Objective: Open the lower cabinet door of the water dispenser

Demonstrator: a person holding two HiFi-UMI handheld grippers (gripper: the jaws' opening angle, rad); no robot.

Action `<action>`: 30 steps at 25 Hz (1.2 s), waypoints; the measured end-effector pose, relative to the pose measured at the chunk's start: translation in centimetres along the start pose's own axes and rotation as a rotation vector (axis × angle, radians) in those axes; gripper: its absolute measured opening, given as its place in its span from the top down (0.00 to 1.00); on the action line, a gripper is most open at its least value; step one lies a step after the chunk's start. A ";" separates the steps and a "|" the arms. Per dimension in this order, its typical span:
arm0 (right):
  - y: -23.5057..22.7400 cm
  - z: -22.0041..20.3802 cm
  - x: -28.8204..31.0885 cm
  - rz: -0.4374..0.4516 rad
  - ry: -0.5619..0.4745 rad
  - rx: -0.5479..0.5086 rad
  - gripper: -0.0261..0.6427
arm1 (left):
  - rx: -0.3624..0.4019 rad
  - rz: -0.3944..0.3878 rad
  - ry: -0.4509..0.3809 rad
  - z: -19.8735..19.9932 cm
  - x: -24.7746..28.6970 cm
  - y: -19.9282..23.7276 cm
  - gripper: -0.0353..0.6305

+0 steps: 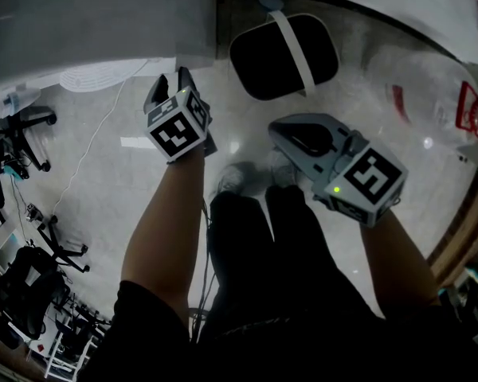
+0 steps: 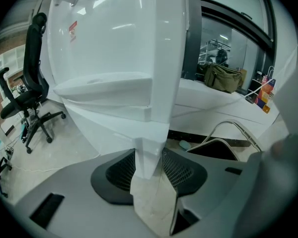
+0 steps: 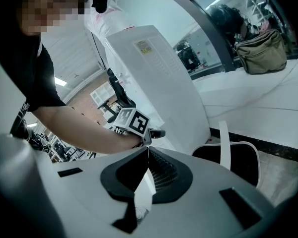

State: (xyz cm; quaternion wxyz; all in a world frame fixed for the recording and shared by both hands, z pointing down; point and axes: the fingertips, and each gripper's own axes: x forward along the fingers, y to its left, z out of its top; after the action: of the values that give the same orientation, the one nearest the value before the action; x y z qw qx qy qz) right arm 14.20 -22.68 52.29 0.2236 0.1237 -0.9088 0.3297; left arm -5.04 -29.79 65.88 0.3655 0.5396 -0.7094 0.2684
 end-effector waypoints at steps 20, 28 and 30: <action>2.7 -1.5 1.2 0.060 0.053 -0.034 0.94 | 0.059 0.044 0.062 -4.9 -3.4 2.7 0.84; 5.5 -2.4 2.7 0.112 0.099 -0.114 0.94 | 0.050 0.028 0.087 -7.1 -5.3 5.5 0.85; 6.1 -2.3 3.0 0.118 0.109 -0.133 0.94 | 0.041 0.018 0.083 -7.3 -5.8 6.0 0.85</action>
State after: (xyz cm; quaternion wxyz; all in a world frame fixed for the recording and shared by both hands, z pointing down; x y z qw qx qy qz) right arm 10.08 -16.82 52.03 0.2605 0.0366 -0.9209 0.2876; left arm -8.29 -19.19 65.52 0.3809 0.5291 -0.6927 0.3083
